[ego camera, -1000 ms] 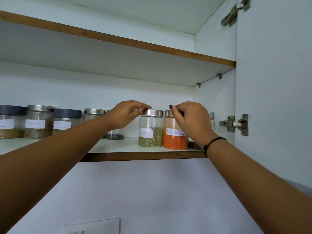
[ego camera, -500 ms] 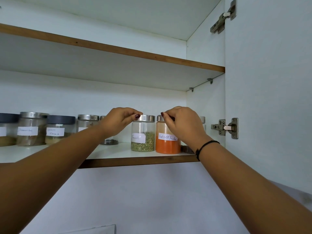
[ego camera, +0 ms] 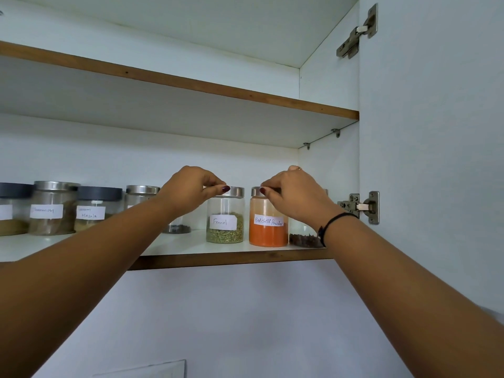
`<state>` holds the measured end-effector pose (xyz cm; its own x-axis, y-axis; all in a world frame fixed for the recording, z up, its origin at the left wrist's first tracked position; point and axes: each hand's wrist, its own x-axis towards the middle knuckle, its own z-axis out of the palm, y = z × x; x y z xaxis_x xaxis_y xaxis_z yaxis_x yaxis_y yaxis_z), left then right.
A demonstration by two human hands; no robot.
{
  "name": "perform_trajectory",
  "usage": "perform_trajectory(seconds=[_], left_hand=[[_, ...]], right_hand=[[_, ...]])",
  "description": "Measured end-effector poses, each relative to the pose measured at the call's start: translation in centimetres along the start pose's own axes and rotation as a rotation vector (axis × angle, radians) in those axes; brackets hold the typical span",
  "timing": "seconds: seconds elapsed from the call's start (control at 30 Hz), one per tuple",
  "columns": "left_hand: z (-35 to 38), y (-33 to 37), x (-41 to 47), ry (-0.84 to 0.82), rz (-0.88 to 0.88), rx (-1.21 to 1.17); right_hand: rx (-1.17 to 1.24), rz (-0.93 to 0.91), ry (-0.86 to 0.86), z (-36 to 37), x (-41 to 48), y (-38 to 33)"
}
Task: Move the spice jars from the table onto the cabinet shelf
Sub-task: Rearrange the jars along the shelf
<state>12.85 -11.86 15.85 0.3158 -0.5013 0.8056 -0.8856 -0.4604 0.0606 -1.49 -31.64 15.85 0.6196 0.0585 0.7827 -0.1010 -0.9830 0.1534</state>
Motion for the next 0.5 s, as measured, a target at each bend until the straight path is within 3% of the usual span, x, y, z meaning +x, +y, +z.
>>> perform_trajectory(seconds=[0.33, 0.5], left_hand=[[1.4, -0.7, -0.6, 0.156, -0.094, -0.222], [2.6, -1.2, -0.9, 0.207, -0.031, -0.272]], right_hand=[[0.007, -0.015, -0.03, 0.2, 0.9, 0.0], [0.043, 0.011, -0.07, -0.8, 2.0, -0.2]])
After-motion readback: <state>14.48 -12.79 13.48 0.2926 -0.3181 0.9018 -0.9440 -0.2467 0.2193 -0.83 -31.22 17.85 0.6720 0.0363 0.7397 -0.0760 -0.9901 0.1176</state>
